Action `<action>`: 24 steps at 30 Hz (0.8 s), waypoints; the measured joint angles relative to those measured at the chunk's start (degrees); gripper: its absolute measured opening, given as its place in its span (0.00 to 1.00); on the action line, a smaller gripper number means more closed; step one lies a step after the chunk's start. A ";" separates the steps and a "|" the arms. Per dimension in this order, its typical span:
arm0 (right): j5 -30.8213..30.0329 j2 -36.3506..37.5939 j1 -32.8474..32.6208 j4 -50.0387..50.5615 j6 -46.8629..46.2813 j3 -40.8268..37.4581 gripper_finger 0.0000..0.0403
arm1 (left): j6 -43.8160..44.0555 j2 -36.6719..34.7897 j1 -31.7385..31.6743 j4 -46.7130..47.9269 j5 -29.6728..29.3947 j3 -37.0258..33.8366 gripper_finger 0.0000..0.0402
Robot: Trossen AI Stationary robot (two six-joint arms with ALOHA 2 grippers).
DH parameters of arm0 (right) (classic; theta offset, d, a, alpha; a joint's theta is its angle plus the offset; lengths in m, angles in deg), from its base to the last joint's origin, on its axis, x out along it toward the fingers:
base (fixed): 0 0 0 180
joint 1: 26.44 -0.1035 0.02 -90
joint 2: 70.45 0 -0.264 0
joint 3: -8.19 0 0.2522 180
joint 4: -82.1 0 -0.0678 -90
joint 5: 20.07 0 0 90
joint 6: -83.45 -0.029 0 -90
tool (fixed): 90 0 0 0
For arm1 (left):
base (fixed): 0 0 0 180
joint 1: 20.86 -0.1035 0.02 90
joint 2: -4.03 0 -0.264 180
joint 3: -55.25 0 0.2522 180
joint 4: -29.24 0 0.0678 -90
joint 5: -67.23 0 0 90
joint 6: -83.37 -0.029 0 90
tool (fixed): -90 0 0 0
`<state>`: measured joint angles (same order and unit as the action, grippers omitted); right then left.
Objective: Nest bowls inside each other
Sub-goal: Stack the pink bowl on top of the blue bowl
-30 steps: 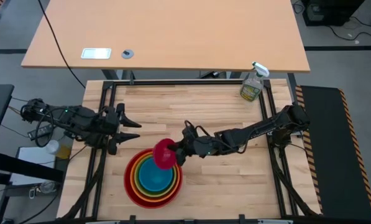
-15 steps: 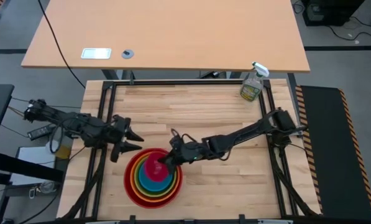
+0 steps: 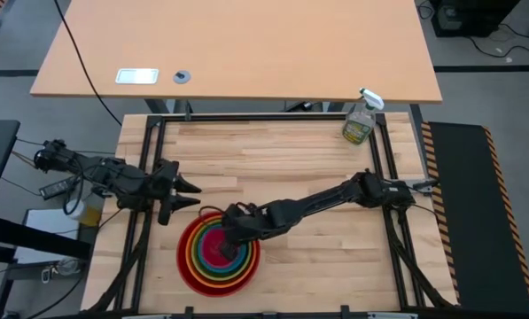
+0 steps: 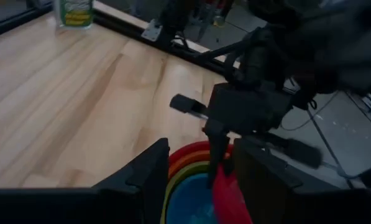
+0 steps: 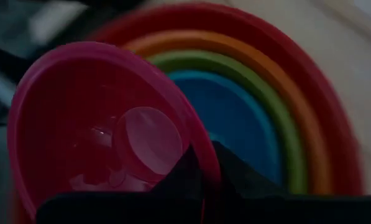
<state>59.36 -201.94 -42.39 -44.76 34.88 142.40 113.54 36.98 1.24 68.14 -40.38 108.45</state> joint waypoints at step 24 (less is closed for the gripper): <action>9.13 -1.60 4.17 5.72 -5.47 -0.66 0.20 | 9.22 0.02 -0.02 9.30 -6.32 0.00 0.45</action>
<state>68.49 -203.54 -38.21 -39.04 29.41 141.74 122.75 37.00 1.22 77.44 -46.69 108.45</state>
